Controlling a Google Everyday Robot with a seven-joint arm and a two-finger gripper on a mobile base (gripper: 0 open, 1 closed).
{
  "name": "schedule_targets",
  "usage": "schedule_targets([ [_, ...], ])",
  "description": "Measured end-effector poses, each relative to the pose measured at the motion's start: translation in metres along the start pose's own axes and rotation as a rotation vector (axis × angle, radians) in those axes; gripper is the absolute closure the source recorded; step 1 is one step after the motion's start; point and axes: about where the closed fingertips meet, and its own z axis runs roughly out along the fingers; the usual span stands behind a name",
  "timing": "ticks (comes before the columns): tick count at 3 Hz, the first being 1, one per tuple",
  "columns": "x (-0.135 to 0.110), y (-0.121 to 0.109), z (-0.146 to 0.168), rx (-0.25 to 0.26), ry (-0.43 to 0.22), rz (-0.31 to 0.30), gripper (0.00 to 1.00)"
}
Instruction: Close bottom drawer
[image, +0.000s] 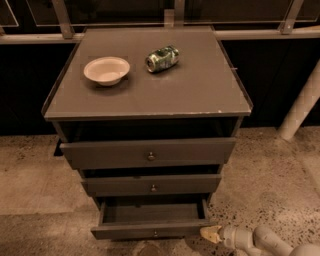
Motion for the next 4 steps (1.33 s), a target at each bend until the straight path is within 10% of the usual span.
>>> schedule_targets([
  [4,-0.027,-0.019,0.008,0.083,-0.024,-0.057,1.00],
])
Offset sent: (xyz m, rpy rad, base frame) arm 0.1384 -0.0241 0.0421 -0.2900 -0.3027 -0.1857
